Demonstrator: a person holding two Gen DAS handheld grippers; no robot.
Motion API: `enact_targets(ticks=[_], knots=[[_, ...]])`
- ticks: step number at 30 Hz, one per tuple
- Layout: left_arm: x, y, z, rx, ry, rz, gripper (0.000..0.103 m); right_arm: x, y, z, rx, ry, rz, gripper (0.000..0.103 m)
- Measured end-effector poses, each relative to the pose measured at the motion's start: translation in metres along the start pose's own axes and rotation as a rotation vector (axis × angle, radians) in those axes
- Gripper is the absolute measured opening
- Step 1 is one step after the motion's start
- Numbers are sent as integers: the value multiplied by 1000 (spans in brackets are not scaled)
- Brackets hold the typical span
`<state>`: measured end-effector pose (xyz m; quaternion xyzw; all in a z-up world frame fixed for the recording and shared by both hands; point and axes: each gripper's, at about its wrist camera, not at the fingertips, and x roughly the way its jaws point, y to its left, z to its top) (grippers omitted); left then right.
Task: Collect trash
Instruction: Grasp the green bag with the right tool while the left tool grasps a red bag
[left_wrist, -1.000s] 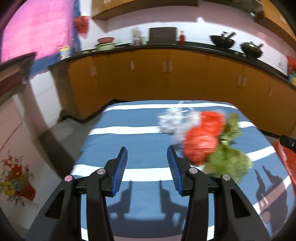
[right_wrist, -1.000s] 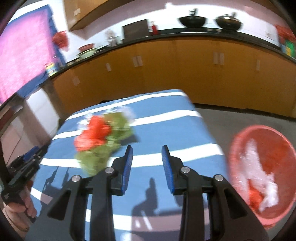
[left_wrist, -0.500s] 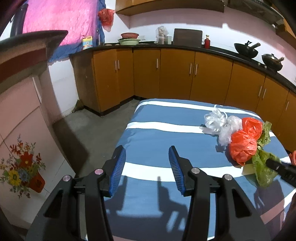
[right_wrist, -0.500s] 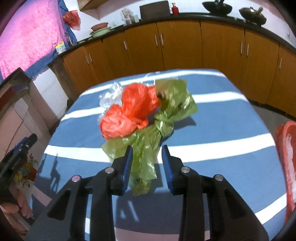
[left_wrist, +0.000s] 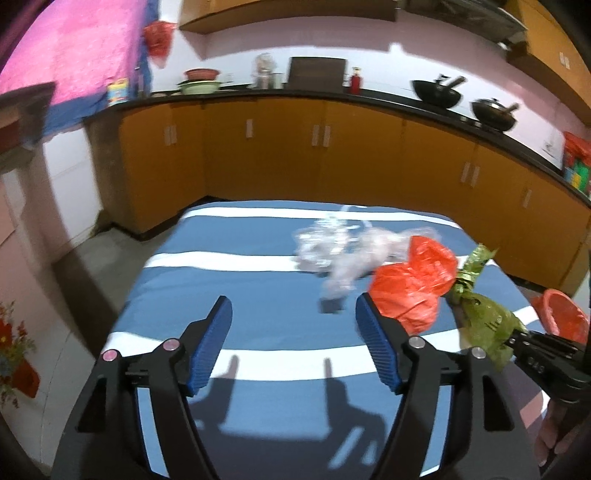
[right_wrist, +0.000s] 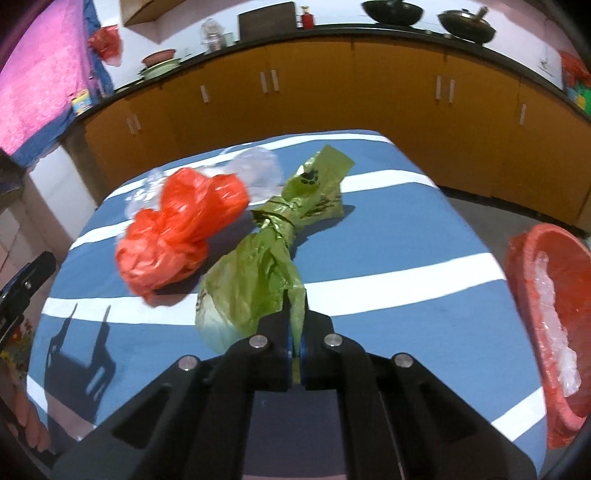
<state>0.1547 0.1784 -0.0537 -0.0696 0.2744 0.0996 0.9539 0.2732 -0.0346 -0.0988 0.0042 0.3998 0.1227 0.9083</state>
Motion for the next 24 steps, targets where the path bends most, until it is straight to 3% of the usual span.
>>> enact_targets(ticks=[8, 13, 18, 20, 24], knots=[[9, -37, 2, 49, 4, -88, 79, -8, -30, -2, -13, -20, -48, 4], [28, -53, 5, 98, 39, -84, 80, -11, -38, -5, -8, -20, -55, 4], [46, -56, 1, 82, 110, -90, 79, -14, -48, -8, 1, -19, -54, 4], [50, -55, -1, 71, 136, -100, 74, -14, -49, -8, 4, -18, -53, 4], [55, -55, -3, 50, 167, -142, 50, -14, -48, -7, 4, -16, -55, 4]])
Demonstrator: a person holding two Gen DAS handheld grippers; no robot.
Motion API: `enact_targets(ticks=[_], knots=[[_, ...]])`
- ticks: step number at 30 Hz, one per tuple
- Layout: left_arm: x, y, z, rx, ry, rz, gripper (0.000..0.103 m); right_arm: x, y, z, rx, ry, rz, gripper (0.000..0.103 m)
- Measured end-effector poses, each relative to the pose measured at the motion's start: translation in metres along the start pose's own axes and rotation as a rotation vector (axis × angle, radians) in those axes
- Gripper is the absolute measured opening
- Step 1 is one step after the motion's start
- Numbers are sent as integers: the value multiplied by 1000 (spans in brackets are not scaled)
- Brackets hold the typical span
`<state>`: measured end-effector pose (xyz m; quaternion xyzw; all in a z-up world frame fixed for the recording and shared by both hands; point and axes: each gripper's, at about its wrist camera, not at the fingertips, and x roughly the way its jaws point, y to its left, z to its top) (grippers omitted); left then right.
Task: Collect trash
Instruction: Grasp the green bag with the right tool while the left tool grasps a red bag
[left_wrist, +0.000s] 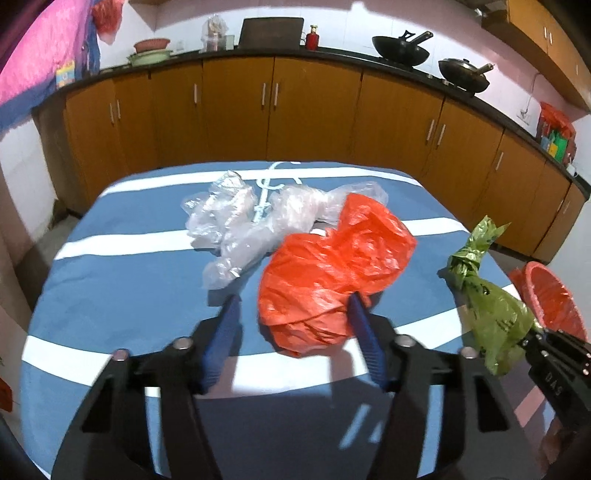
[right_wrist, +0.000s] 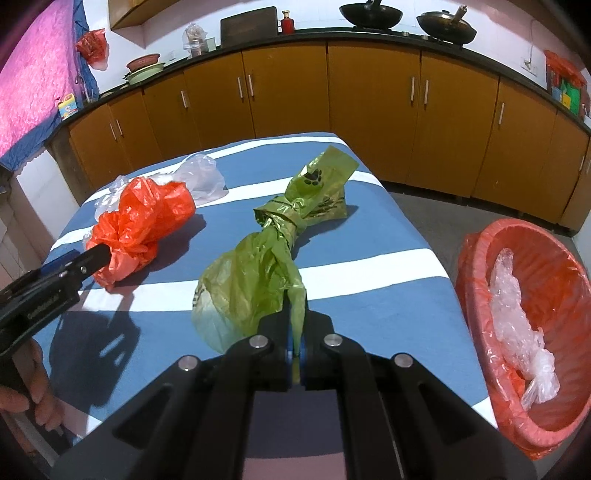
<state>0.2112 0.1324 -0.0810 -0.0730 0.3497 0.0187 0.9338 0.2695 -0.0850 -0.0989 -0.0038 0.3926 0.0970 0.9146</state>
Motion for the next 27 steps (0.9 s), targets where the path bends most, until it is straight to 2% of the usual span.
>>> enact_targets(ticks=[1, 2, 3, 7, 16, 27], knots=[[2, -1, 0, 4, 10, -10, 42, 0, 0, 0, 1, 0, 0, 4], [3, -4, -1, 12, 17, -15, 38, 0, 0, 0, 0, 0, 1, 4], [5, -7, -2, 27, 26, -18, 27, 0, 0, 0, -1, 0, 1, 4], [5, -11, -3, 44, 32, -5, 15, -1, 0, 0, 1, 0, 1, 4], [-11, -2, -4, -4, 13, 12, 11, -10, 2, 1, -9, -21, 11, 4], [-47, -2, 7, -16, -55, 28, 10, -49, 4, 7, -27, -82, 27, 4]])
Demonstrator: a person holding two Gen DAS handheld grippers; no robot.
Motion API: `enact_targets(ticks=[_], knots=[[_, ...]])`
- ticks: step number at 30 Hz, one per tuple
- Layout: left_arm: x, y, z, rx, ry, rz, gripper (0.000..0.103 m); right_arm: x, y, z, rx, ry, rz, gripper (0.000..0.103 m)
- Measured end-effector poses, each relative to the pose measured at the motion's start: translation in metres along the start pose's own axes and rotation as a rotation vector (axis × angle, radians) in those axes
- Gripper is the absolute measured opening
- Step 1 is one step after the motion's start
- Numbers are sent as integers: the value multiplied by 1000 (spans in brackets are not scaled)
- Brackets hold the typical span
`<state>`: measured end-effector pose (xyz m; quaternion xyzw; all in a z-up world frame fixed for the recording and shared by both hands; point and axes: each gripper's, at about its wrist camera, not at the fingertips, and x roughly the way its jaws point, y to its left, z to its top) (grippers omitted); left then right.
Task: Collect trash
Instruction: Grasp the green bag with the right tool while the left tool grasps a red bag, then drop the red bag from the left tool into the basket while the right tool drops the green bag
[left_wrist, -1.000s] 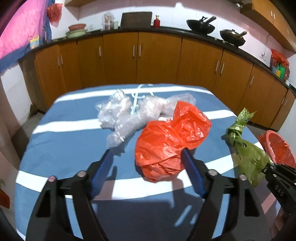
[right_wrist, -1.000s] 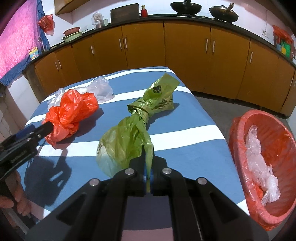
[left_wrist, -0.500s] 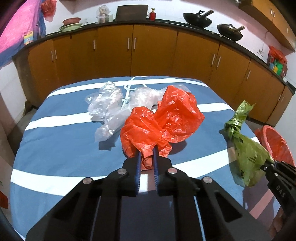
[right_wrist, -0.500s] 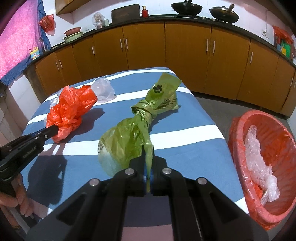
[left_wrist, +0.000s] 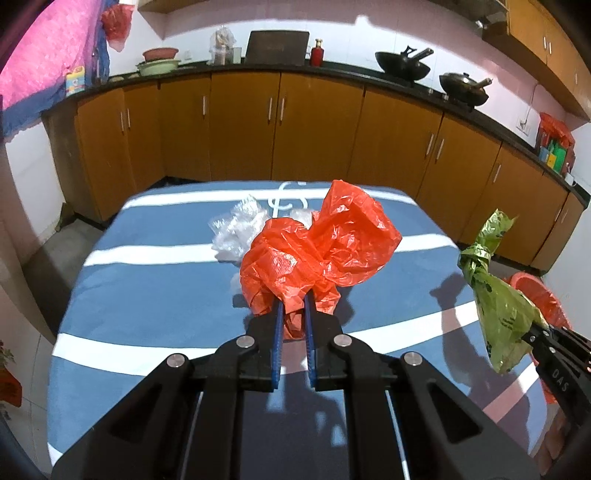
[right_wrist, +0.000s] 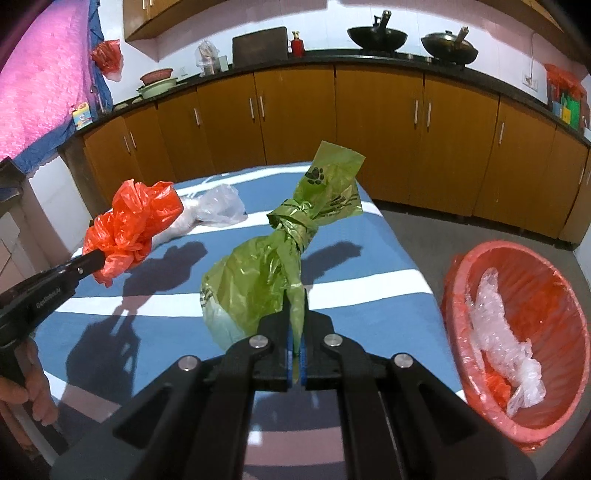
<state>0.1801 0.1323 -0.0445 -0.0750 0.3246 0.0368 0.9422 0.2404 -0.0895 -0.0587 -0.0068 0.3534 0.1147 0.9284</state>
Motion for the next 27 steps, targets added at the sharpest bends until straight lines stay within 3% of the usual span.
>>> enact_targets(ticks=[16, 27], knots=[[-42, -24, 16, 25, -87, -28, 10, -62, -14, 11, -2, -104, -26, 4], [-51, -61, 16, 69, -100, -79, 10, -95, -47, 9, 35, -155, -69, 4]])
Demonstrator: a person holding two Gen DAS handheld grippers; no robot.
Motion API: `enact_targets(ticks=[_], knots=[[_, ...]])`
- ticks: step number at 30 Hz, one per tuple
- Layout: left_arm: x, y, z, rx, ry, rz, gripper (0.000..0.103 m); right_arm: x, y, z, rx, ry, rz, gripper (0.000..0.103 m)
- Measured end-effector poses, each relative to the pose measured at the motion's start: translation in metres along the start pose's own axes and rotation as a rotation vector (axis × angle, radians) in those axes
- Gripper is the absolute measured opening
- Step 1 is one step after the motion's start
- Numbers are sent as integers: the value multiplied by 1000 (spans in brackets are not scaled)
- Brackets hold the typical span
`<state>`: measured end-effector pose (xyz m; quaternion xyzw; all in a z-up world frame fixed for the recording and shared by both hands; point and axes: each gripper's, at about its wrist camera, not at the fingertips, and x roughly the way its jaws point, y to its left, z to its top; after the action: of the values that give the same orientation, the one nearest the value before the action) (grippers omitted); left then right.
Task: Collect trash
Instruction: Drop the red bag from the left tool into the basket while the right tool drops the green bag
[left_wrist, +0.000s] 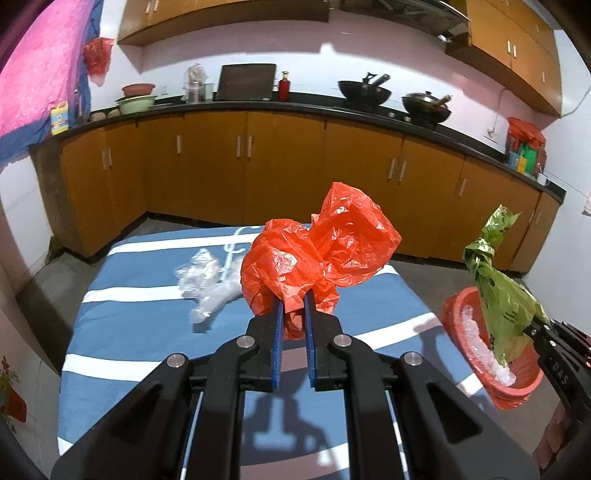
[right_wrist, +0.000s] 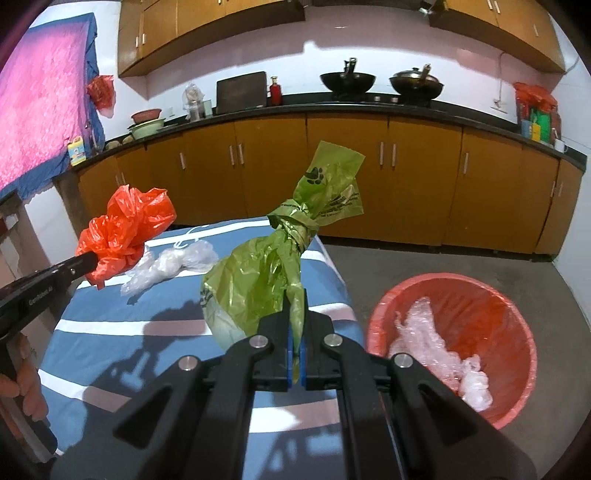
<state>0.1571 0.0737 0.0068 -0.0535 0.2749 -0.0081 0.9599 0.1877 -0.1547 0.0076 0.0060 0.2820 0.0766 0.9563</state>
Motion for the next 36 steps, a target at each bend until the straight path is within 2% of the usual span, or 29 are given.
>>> enact_targets(ticks=[14, 25, 36], knots=[[12, -81, -2, 48, 36, -122, 10, -20, -83, -6, 77, -24, -111, 4], [29, -160, -15, 128, 80, -226, 10, -22, -163, -24, 136, 0, -211, 4], [56, -222, -31, 186, 151, -298, 10, -8, -207, -43, 170, 35, -245, 4]])
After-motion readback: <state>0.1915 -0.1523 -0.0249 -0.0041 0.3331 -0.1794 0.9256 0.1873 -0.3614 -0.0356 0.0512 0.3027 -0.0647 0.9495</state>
